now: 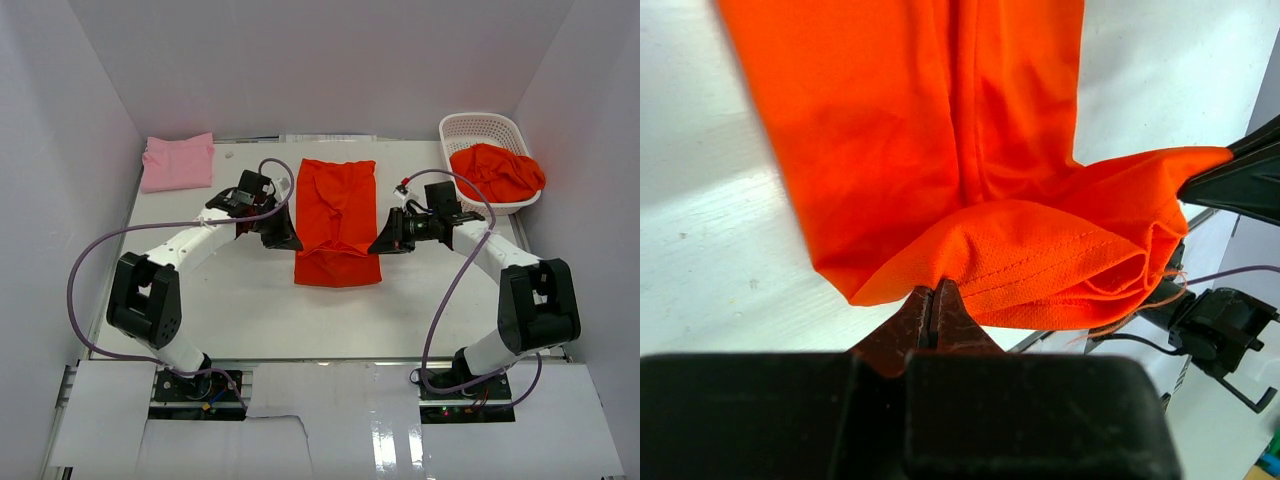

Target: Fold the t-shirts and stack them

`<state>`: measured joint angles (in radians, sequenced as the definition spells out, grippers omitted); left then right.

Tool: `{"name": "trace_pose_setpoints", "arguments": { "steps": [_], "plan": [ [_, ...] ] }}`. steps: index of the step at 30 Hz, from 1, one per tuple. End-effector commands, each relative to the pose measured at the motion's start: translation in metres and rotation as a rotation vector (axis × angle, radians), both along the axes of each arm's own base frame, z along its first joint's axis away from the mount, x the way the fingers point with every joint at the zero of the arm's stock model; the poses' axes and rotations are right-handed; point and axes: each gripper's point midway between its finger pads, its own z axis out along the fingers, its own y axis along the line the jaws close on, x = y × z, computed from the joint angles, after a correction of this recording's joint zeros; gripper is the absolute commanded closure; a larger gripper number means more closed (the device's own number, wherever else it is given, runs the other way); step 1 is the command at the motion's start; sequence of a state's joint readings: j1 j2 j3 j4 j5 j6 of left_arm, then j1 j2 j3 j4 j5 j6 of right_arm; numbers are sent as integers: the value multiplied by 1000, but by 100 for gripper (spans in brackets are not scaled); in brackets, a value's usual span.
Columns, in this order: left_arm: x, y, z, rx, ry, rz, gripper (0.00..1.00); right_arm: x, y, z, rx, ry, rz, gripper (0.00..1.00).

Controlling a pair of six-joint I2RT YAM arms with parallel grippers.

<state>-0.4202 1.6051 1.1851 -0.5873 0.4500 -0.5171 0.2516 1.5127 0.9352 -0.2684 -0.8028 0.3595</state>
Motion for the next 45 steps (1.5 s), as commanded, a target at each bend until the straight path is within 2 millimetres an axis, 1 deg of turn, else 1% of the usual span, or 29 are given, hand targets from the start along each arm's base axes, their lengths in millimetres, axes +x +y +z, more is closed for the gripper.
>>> {"name": "trace_pose_setpoints", "arguments": {
  "steps": [1, 3, 8, 12, 14, 17, 18, 19, 21, 33, 34, 40, 42, 44, 45],
  "plan": [
    [12, 8, 9, 9, -36, 12, 100, 17, 0, 11, 2, -53, 4, 92],
    [16, 10, 8, 10, -41, 14, 100, 22, 0, 13, -1, -60, 4, 92],
    [26, 10, 3, 13, -38, 18, 100, 34, 0, 8, -18, -63, 5, 92],
    [38, 8, 6, 11, -55, 19, 100, 41, 0, 4, -28, -60, 1, 92],
    [44, 7, 4, 15, -55, 18, 100, 45, -1, 5, -28, -68, -2, 92],
    [54, 3, 9, 10, -73, 16, 100, 51, -1, 3, -30, -66, -5, 92],
    [54, 3, 6, 12, -67, 16, 100, 53, -1, 3, -30, -66, -6, 92],
    [58, 1, 10, 10, -77, 14, 100, 54, -1, 3, -31, -67, -7, 92],
    [62, 0, 10, 15, -79, 14, 100, 58, -1, 3, -30, -67, -8, 92],
    [75, 2, 5, 38, -83, 22, 100, 76, 1, -4, -33, -63, -4, 92],
    [77, 2, 5, 39, -84, 23, 100, 79, 2, 0, -32, -72, -5, 92],
    [85, 3, 8, 42, -93, 23, 100, 87, 2, 3, -35, -76, -7, 92],
    [89, 4, 6, 46, -88, 27, 100, 91, 2, 4, -33, -77, -9, 92],
    [93, 4, 8, 44, -96, 28, 100, 95, 1, 5, -31, -78, -9, 92],
    [94, 5, 5, 47, -89, 30, 100, 97, 1, 5, -31, -80, -12, 92]
  ]
}}
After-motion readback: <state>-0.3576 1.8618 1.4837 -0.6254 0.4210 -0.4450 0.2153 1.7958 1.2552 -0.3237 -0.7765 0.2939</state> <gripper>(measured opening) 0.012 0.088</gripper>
